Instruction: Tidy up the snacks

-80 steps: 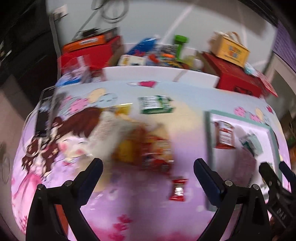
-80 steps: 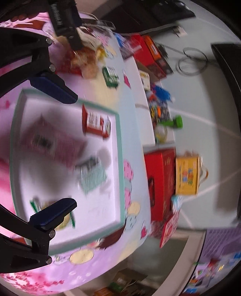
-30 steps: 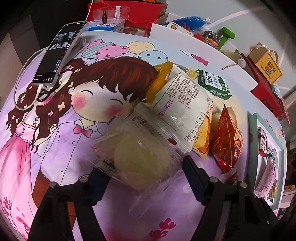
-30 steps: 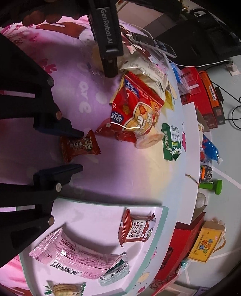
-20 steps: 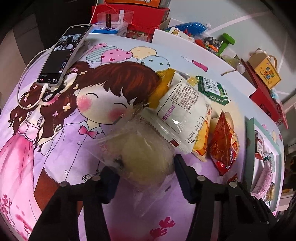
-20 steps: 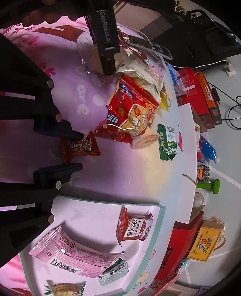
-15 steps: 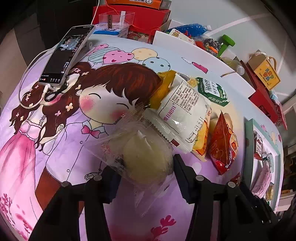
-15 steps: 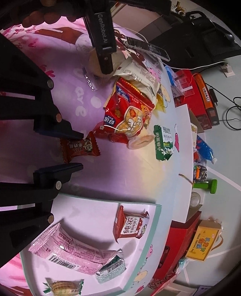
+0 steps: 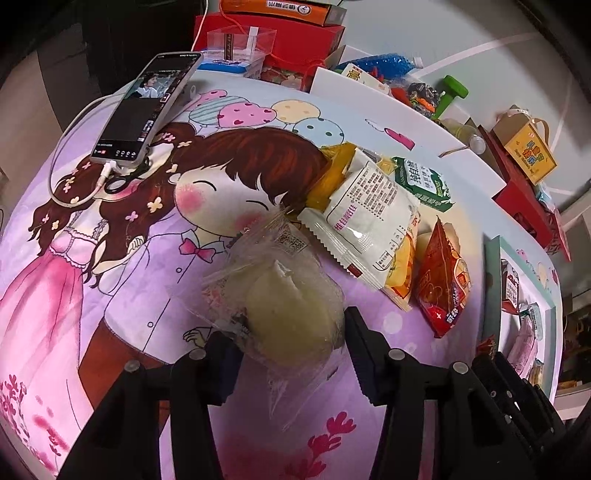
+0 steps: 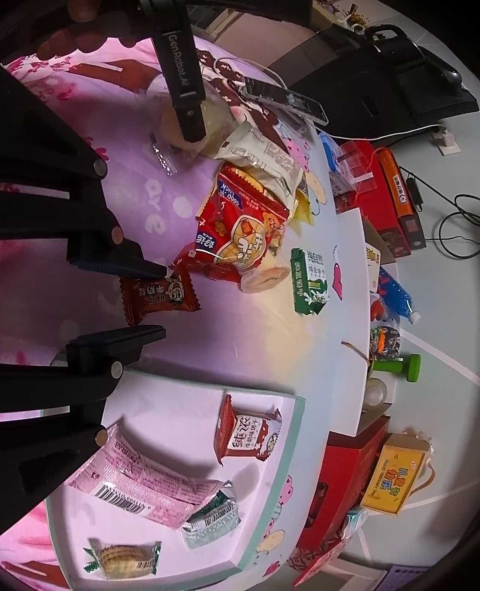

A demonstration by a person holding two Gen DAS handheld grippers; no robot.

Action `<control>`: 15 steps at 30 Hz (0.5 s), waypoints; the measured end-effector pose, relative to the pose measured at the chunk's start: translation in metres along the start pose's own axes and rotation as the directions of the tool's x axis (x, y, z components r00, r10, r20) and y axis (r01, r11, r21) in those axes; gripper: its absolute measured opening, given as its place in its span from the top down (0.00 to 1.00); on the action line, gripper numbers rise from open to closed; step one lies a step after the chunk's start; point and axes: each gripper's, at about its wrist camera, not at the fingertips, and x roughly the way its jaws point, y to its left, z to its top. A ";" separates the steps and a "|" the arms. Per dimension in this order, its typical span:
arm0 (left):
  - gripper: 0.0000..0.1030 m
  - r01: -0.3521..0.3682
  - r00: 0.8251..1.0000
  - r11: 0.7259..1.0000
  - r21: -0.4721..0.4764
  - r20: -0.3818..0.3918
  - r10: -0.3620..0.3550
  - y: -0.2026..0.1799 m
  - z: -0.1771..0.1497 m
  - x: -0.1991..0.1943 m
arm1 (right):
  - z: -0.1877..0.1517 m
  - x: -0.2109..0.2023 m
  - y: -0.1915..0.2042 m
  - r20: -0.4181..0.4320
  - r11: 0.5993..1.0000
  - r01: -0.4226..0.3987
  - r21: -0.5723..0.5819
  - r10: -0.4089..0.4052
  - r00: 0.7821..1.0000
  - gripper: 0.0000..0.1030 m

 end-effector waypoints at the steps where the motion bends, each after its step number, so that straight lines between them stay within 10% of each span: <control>1: 0.48 0.001 1.000 1.000 0.001 0.002 -0.001 -0.002 0.000 0.000 | 0.000 -0.002 0.000 0.003 1.000 0.001 0.000 -0.001 1.000 0.73; 15: 0.48 0.019 0.997 1.000 0.023 0.076 -0.021 -0.009 0.002 -0.031 | 0.004 -0.019 -0.008 0.041 1.000 0.005 0.016 -0.006 0.999 0.73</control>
